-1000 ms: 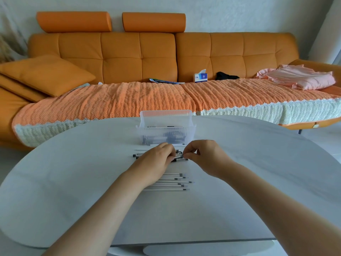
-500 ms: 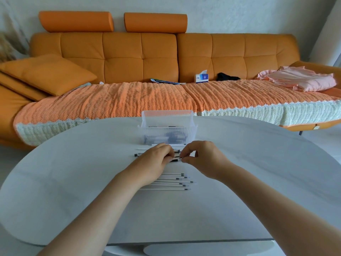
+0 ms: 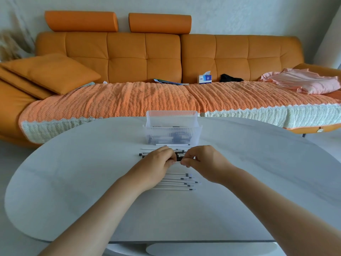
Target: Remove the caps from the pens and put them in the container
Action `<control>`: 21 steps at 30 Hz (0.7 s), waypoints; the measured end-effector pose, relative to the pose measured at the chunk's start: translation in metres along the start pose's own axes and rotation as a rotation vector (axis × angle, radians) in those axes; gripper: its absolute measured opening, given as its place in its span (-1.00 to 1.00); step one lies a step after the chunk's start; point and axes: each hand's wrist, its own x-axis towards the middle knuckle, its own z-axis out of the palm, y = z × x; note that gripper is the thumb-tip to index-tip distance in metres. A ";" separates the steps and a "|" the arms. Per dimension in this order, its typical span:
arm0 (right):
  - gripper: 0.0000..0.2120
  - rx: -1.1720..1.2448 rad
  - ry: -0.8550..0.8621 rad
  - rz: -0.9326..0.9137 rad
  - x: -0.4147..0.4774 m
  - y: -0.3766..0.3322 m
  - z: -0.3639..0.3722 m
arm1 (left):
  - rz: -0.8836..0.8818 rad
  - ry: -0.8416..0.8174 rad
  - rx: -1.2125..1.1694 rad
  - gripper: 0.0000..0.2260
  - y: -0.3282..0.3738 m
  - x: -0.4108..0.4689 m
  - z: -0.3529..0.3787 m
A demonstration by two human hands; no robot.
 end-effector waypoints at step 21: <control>-0.92 -0.270 -0.009 0.032 0.018 0.016 0.000 | 0.023 0.027 0.196 -0.90 -0.003 -0.008 0.001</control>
